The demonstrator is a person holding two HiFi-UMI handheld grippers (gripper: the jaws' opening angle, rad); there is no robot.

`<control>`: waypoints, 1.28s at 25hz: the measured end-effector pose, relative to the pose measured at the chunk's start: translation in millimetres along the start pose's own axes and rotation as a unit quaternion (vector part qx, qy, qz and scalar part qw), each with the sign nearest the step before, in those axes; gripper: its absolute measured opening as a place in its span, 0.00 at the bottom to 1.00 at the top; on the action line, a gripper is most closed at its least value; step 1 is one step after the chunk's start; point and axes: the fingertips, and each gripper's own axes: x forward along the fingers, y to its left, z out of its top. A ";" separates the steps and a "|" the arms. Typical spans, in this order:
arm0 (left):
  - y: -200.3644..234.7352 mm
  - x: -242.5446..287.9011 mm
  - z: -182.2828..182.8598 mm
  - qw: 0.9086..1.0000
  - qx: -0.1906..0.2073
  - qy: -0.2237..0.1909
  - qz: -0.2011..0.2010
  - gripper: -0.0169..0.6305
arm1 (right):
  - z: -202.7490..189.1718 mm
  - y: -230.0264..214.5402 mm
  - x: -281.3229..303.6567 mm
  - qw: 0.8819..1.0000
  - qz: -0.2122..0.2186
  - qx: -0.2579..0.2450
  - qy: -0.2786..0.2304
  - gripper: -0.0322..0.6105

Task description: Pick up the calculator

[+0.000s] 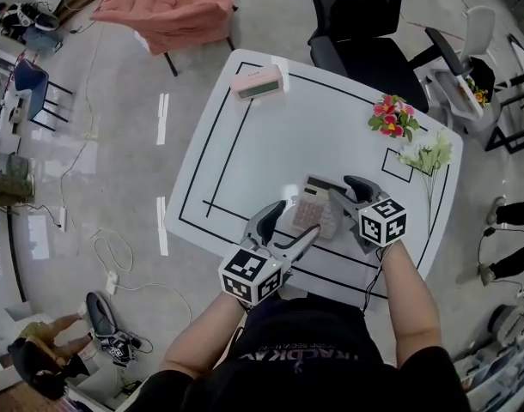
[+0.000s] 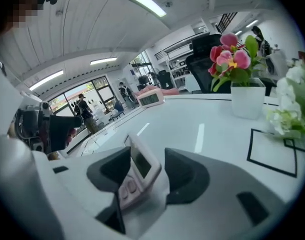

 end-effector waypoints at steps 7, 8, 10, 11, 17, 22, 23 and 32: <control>0.2 7.6 -3.8 1.000 -0.005 0.003 0.000 0.57 | -5.5 9.5 12.4 0.998 0.029 -0.032 0.039 0.34; -0.4 7.7 -3.6 1.000 -0.005 0.003 -0.001 0.57 | -5.3 10.0 12.4 0.998 0.032 -0.033 0.039 0.33; -1.2 7.2 -3.3 1.000 -0.004 0.003 -0.002 0.57 | -4.9 11.1 11.2 0.998 0.036 -0.035 0.038 0.32; -1.3 6.5 -3.2 1.000 -0.004 0.003 -0.002 0.57 | -4.5 11.7 10.2 0.998 0.040 -0.035 0.036 0.32; 0.2 -1.1 -4.4 1.000 -0.005 0.005 0.003 0.57 | 1.1 16.5 1.4 0.998 0.065 0.003 0.008 0.21; -3.0 -3.9 -4.7 1.000 -0.003 0.005 0.001 0.57 | 6.6 20.2 -3.5 0.997 0.069 0.016 -0.010 0.19; -3.1 -4.6 -4.7 1.000 -0.003 0.005 0.000 0.57 | 8.3 21.9 -4.6 0.997 0.072 0.020 -0.015 0.18; -0.5 -13.6 -6.1 1.000 -0.008 0.004 -0.001 0.57 | 25.5 36.8 -18.0 0.992 0.099 0.057 -0.057 0.13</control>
